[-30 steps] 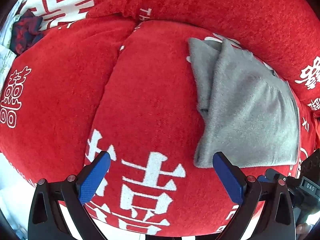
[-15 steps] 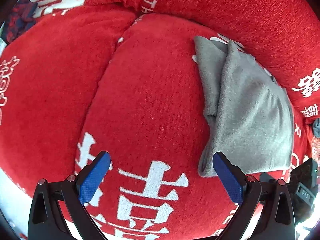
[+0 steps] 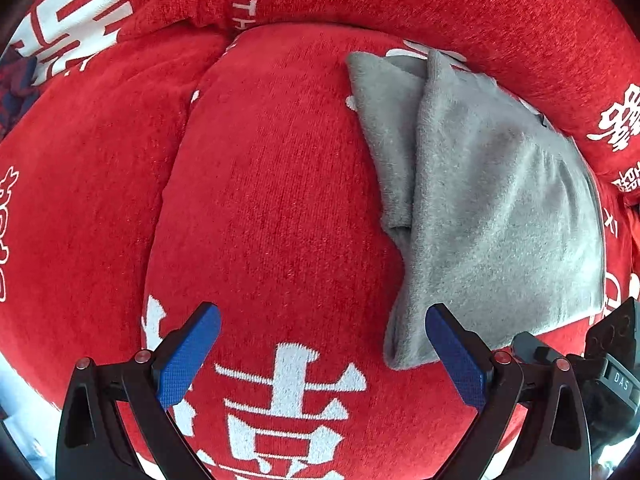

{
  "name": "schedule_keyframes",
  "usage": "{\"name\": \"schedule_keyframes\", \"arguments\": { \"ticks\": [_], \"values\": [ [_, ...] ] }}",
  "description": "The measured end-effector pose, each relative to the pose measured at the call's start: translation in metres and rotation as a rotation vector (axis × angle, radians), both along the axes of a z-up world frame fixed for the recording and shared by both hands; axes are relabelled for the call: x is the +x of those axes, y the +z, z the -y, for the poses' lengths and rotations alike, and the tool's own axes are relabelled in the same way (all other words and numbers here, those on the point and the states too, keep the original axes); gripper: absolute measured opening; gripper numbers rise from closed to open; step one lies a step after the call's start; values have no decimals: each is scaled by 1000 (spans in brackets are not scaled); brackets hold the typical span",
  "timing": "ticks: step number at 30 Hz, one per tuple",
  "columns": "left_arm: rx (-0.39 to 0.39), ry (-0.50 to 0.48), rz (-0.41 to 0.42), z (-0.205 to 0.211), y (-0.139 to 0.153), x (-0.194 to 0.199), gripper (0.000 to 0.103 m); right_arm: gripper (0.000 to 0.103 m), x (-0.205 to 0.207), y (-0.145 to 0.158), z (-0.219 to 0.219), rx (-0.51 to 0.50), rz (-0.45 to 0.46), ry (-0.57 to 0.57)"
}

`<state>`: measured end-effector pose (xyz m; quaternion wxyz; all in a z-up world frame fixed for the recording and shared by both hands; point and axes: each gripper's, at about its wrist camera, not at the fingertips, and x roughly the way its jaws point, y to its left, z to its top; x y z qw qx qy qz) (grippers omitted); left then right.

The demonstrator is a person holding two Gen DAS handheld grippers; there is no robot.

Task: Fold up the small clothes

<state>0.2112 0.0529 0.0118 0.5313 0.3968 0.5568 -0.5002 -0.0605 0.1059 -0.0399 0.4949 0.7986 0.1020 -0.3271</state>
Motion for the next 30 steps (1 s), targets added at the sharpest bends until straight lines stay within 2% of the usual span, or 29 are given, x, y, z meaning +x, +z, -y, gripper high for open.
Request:
{"name": "schedule_keyframes", "arguments": {
  "ticks": [17,25,30],
  "values": [
    [17,0,-17,9,-8,-1,103,54,1,-3,2,-17,28,-62],
    [-32,62,-238,15,-5,22,103,54,10,-8,7,-30,81,-117],
    [-23,81,-393,27,-13,25,103,55,19,-12,18,-36,134,-168]
  ]
}}
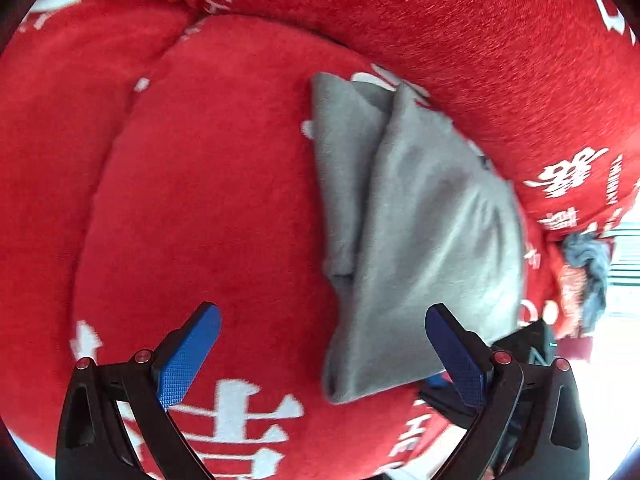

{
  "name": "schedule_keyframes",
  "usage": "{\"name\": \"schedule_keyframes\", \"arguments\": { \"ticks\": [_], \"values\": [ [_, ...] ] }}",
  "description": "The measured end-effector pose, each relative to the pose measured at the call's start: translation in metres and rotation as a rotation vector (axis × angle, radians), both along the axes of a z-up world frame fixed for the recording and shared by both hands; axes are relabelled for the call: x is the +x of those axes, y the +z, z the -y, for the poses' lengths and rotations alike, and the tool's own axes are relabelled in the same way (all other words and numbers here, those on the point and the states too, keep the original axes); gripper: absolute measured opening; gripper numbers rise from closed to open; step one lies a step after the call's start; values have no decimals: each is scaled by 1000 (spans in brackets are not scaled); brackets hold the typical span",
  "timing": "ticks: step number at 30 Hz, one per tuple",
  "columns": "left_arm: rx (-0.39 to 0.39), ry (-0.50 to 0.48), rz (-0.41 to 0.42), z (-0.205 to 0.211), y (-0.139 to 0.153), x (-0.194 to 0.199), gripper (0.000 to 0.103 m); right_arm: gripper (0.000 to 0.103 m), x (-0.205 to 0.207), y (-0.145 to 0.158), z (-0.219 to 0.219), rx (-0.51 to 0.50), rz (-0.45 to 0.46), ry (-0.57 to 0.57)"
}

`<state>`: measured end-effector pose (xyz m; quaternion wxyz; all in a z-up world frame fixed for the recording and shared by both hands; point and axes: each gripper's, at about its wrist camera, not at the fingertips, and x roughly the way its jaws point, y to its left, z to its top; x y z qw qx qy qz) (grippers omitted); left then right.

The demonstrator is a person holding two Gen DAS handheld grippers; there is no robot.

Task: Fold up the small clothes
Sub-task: 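Grasp the end of the folded sweater with the left tool and lift it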

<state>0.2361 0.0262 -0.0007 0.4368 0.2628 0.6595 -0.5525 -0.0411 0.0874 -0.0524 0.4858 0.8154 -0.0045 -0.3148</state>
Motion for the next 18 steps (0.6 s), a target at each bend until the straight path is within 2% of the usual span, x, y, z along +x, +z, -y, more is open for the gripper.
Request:
{"name": "schedule_keyframes", "arguments": {
  "ticks": [1,2,3,6,8,11,15,18],
  "values": [
    [3,3,-36,4,-3,-1,103,48,1,-2,2,11,19,-5],
    [5,6,-63,6,-6,-2,103,16,1,-4,4,27,38,-14],
    [8,8,-91,8,-8,-3,103,8,1,-4,6,32,58,-23],
    [18,8,-199,21,-16,-10,103,8,-6,13,16,-41,123,-38],
    [15,-1,-293,32,-22,-18,103,8,-12,32,23,-101,120,-11],
    [15,-8,-386,49,-30,-28,103,8,-16,55,32,-168,106,27],
    [5,-41,-409,75,-31,-51,103,8,-16,65,36,-194,85,65],
    [-20,-99,-359,91,-25,-74,103,8,-11,57,31,-163,66,100]
  ]
}}
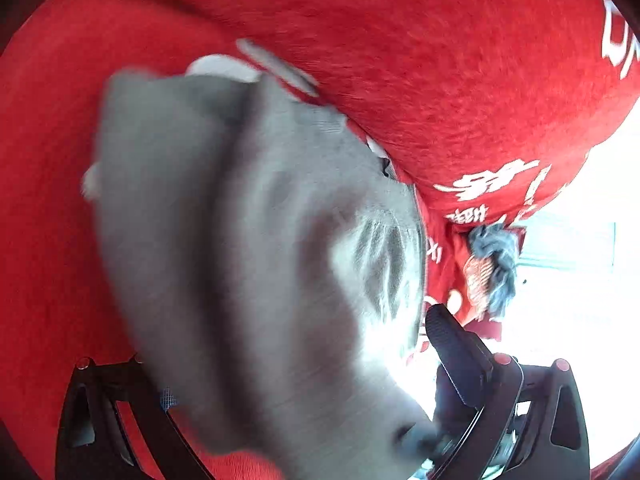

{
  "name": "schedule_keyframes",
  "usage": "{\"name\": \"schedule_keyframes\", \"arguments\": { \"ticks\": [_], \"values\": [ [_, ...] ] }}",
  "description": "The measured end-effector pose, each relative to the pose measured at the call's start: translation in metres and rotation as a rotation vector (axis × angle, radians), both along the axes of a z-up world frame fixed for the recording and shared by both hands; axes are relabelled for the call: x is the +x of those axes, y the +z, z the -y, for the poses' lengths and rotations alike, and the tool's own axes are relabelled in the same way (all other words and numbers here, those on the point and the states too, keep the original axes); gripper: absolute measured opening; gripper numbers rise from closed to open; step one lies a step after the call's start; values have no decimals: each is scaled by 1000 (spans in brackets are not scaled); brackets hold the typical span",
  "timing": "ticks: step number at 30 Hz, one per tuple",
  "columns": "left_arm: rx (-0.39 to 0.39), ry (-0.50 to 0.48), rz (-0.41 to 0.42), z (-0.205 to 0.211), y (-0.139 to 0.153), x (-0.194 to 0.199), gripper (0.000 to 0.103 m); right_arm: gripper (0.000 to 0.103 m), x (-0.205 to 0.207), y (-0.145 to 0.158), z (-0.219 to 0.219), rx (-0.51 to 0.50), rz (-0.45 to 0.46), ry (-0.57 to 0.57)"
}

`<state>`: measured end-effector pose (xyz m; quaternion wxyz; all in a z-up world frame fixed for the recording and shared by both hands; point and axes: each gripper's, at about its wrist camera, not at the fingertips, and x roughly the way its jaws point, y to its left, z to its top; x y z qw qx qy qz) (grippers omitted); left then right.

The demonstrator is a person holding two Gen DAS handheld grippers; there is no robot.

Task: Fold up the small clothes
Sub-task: 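Grasp the end of the folded sweater with the left tool and lift it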

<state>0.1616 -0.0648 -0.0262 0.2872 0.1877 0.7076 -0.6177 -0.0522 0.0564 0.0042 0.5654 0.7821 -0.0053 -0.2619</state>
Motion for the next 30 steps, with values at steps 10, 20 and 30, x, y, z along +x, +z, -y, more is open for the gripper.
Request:
{"name": "schedule_keyframes", "arguments": {
  "ticks": [10,20,30],
  "values": [
    [-22,-125,307,14,-3,-36,20,12,-3,-6,-27,121,-197,293],
    [-218,-116,384,14,79,-91,17,12,-117,30,-15,48,-329,135],
    [-343,-303,463,37,130,-271,15,12,-223,26,23,-5,-309,-28]
  ]
}}
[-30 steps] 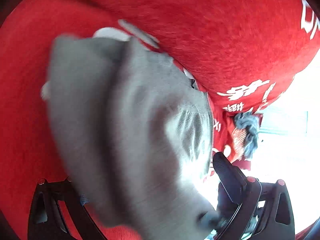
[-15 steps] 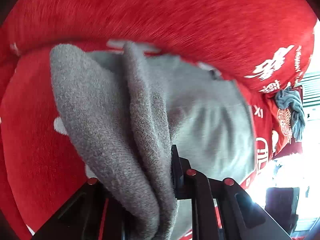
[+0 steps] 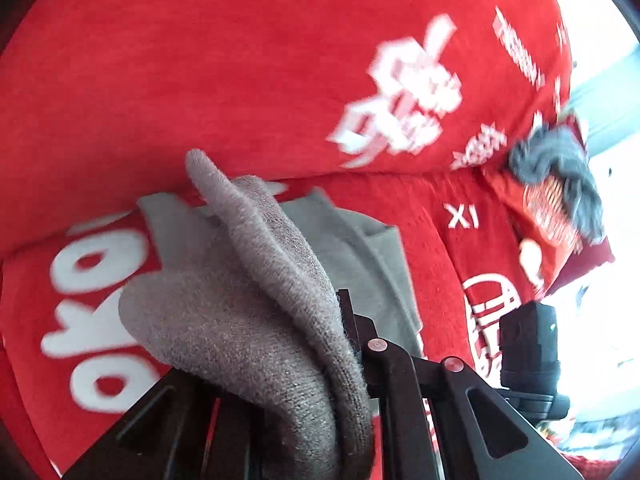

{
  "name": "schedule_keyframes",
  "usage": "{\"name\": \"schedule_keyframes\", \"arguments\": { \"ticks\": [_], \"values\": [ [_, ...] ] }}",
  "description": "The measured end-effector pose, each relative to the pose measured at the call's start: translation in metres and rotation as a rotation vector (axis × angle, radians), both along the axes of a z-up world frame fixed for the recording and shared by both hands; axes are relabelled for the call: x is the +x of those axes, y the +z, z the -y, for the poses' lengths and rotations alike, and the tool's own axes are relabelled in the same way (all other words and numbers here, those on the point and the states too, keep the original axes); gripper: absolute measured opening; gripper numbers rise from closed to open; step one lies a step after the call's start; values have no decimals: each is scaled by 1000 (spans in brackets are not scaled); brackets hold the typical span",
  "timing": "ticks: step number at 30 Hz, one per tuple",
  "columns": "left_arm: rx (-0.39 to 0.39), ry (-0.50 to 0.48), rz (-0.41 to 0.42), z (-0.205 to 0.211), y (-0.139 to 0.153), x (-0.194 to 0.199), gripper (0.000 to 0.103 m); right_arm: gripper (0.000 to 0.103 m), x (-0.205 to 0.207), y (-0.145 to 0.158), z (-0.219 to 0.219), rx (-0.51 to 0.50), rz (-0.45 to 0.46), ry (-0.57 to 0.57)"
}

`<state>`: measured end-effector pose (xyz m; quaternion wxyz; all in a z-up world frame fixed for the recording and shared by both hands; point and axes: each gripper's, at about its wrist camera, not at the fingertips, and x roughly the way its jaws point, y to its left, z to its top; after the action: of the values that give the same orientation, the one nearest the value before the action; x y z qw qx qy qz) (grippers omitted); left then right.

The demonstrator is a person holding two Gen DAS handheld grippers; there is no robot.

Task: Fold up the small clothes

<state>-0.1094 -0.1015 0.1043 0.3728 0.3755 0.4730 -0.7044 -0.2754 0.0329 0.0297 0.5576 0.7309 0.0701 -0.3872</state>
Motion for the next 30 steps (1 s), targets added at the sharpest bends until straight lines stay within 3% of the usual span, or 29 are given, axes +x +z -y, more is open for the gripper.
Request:
{"name": "schedule_keyframes", "arguments": {
  "ticks": [5,9,10,11,12,13,15,16,17,18,20,22,25,27,30],
  "values": [
    [81,-95,116,5,-54,-88,15,12,-33,-39,14,50,91,-68],
    [43,-118,230,-8,-62,-114,18,12,-46,-68,17,87,186,-110],
    [36,-123,230,-12,-60,-115,29,12,-47,-72,18,85,207,-119],
    [45,-129,203,-15,-57,-117,46,12,-49,-74,18,82,228,-127],
    [58,-129,172,-16,-55,-117,53,12,-50,-77,20,81,252,-135],
    [62,-127,145,-18,-51,-119,58,12,-52,-79,20,83,275,-147],
    [56,-145,125,-22,-41,-125,58,19,-56,-86,22,92,353,-192],
    [44,-149,130,-23,-36,-128,59,33,-58,-90,23,94,405,-222],
    [15,-142,133,-24,-26,-128,64,39,-60,-93,23,94,451,-256],
    [2,-136,112,-25,-18,-124,66,43,-62,-96,23,95,489,-281],
    [-20,-104,40,-27,0,-109,80,55,-69,-101,24,95,562,-325],
    [-68,-54,30,-33,15,-86,82,62,-72,-103,26,84,613,-343],
    [-116,59,67,-39,27,-34,82,68,-76,-101,31,77,633,-331],
    [-116,167,143,-38,20,3,82,70,-86,-101,32,72,636,-319],
    [-32,257,246,-30,-14,40,82,70,-83,-96,35,62,633,-294]
  ]
}}
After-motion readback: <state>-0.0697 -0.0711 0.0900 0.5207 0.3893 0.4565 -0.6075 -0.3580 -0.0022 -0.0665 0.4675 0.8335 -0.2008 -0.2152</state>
